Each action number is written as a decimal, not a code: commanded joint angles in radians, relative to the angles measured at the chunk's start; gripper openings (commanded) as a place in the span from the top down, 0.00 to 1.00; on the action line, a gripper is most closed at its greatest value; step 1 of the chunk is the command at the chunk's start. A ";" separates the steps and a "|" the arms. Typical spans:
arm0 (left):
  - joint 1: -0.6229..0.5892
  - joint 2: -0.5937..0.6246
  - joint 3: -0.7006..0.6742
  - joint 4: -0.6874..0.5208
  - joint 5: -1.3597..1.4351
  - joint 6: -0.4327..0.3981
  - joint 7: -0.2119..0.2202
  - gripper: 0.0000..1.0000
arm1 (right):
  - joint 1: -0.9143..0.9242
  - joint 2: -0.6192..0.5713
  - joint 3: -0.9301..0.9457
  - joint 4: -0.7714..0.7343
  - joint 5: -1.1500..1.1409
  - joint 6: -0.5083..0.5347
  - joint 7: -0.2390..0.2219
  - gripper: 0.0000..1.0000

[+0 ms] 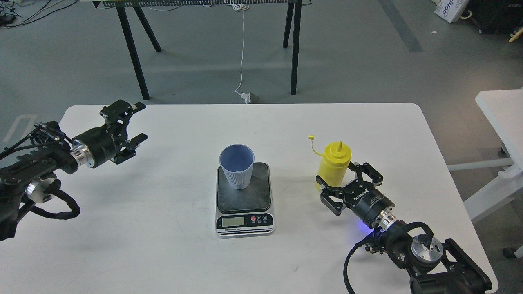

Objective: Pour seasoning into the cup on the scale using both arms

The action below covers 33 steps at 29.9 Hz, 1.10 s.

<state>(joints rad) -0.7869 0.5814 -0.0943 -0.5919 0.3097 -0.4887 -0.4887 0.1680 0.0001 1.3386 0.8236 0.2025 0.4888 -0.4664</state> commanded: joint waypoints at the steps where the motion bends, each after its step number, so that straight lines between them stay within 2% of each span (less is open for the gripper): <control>1: 0.000 -0.002 -0.001 0.000 -0.001 0.000 0.000 0.01 | -0.030 0.000 -0.003 0.037 0.000 0.000 -0.001 0.08; 10: 0.000 -0.002 -0.002 0.000 -0.001 0.000 0.000 0.01 | -0.148 -0.018 0.011 0.173 0.002 0.000 -0.001 0.08; 23: 0.003 -0.021 -0.004 0.000 -0.001 0.000 0.000 0.01 | -0.427 -0.259 0.083 0.531 0.005 0.000 0.000 0.07; 27: 0.003 -0.014 -0.004 0.000 -0.003 0.000 0.000 0.01 | -0.406 -0.343 0.163 0.545 0.005 0.000 0.002 0.04; 30: 0.005 -0.005 -0.005 0.000 -0.004 0.000 0.000 0.01 | -0.284 -0.428 0.182 0.523 0.002 0.000 0.002 0.03; 33: 0.006 -0.003 -0.005 -0.002 -0.006 0.000 0.000 0.01 | -0.115 -0.500 0.151 0.400 0.002 0.000 0.000 0.03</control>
<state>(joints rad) -0.7817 0.5761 -0.0997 -0.5918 0.3049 -0.4886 -0.4887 -0.0946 -0.4365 1.5134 1.3253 0.2051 0.4888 -0.4648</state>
